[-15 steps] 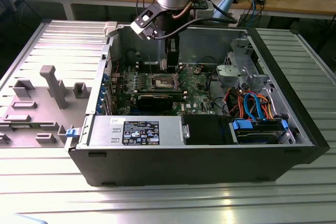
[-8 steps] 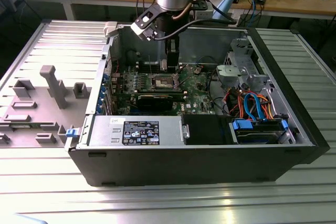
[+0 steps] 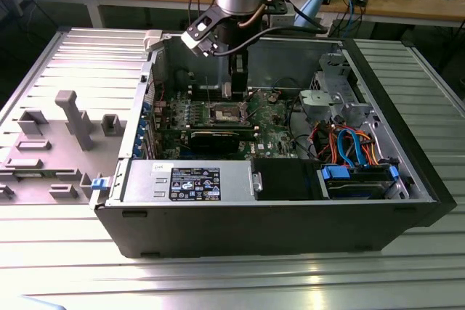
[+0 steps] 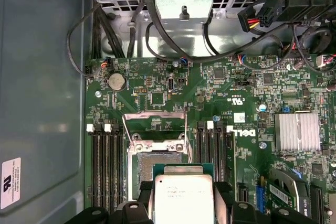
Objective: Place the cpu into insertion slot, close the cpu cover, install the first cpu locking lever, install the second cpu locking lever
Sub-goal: 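Place the cpu into insertion slot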
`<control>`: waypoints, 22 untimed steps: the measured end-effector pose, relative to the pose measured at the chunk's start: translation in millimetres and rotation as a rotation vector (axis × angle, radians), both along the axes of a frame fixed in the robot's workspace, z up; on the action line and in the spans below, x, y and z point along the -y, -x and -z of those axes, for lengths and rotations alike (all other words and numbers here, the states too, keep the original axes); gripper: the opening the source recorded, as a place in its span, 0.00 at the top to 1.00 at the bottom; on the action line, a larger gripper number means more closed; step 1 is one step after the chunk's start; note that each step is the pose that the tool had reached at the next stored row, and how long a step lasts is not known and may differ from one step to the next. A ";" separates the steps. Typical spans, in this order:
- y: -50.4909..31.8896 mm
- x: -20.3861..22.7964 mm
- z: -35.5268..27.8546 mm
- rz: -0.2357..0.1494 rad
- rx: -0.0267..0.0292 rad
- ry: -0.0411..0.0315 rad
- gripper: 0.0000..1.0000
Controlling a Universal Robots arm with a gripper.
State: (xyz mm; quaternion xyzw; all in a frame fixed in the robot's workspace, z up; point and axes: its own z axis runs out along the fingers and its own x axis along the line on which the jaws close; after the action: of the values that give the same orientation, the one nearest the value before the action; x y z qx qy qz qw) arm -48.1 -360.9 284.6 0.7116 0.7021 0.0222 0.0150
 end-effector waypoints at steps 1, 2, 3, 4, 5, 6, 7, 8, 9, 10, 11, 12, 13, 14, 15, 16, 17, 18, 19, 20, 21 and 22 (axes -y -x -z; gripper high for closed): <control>-0.1 0.0 0.1 0.000 0.0015 0.0001 0.46; -0.1 0.0 0.3 0.000 0.0026 0.0001 0.46; 0.0 0.0 0.5 0.000 0.0041 0.0001 0.46; 0.0 0.0 1.0 0.000 0.0060 -0.0001 0.46; 0.0 0.0 1.2 0.000 0.0076 0.0002 0.46; 0.1 0.0 1.6 0.000 0.0111 0.0001 0.46; 0.0 0.0 1.7 0.000 0.0127 0.0001 0.46; 0.0 0.0 2.1 0.000 0.0157 0.0001 0.46; -0.1 0.0 2.7 0.000 0.0193 0.0003 0.46; 0.0 0.0 3.0 0.000 0.0207 0.0006 0.46; 0.0 0.0 3.2 0.000 0.0215 0.0007 0.46; 0.0 0.0 3.5 0.000 0.0226 0.0008 0.46; 0.0 0.0 3.8 0.000 0.0231 0.0008 0.46; 0.0 0.0 4.1 0.000 0.0239 0.0007 0.46; 0.0 0.0 4.6 0.000 0.0260 0.0008 0.46; 0.0 0.0 5.0 0.000 0.0273 0.0007 0.46; 0.0 0.0 5.2 0.000 0.0277 0.0010 0.46; 0.0 0.0 5.5 0.000 0.0281 0.0010 0.46; 0.3 -0.2 6.5 0.000 0.0283 0.0011 0.46; 1.4 -0.7 8.0 0.000 0.0296 0.0012 0.46; 2.2 -1.4 9.3 -0.001 0.0301 0.0013 0.46; 3.3 -2.2 10.9 -0.003 0.0309 0.0013 0.46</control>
State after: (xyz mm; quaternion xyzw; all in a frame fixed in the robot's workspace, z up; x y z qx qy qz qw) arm -51.3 -358.7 273.6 0.7103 0.7027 0.0327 0.0263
